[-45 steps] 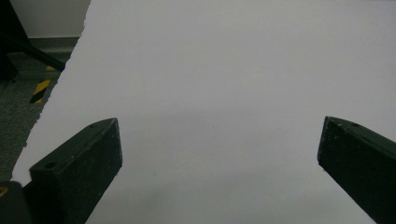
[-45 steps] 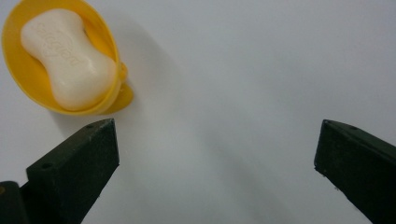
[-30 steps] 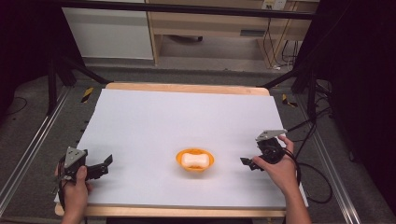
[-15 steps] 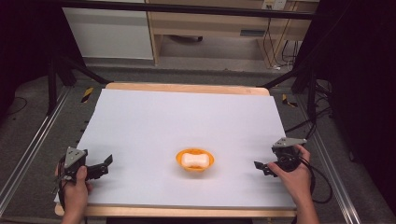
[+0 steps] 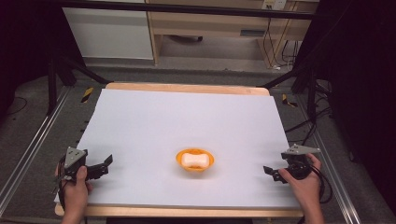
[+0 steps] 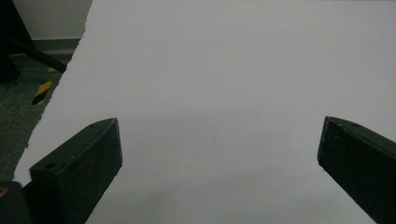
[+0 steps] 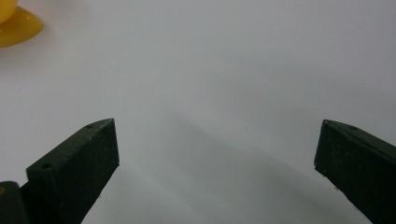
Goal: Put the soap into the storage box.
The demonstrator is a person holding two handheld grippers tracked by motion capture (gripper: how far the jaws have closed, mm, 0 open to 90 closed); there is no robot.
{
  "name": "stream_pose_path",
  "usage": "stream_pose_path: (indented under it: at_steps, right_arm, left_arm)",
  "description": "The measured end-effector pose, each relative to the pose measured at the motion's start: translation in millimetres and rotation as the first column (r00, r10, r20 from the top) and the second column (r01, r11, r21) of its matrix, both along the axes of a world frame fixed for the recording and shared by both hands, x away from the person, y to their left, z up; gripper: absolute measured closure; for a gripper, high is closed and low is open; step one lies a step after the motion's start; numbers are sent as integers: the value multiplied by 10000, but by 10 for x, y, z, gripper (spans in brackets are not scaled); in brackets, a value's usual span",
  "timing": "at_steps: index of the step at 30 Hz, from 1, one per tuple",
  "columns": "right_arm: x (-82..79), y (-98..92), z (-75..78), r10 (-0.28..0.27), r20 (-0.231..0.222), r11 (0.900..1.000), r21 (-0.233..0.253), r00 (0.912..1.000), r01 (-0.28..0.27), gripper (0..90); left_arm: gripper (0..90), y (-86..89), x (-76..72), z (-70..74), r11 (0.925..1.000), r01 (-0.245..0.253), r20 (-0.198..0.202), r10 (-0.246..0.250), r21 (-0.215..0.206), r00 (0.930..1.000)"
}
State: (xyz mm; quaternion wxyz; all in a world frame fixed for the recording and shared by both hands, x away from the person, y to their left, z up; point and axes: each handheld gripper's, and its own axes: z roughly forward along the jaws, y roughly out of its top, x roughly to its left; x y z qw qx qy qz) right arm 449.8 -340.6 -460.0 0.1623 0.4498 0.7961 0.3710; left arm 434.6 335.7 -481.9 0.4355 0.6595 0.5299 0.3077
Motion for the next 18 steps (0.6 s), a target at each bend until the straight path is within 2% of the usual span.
stream_pose_path:
  at_steps: [2, 3, 11, 18]
  right_arm:
    - [-8, -13, -8, -30, 42, 10000, 42, 10000, 30, 5]
    - [-41, -38, -13, -118, -21, 9995, 294, 9999, 119, 5]
    - [-154, -131, -70, -360, 391, 9981, 513, 9986, 340, 5]
    - [-228, -190, -144, -549, 478, 9955, 804, 9973, 510, 5]
  left_arm:
    - [0, 1, 0, 0, 10000, 6, 0, -6, 5, 10000]
    - [0, 0, 0, 0, 10000, -1, 2, 1, -7, 10000]
    - [0, 1, -1, 0, 10000, 7, 7, -7, 4, 10000]
    - [0, 1, -2, 0, 10000, 8, 10, -8, 7, 10000]
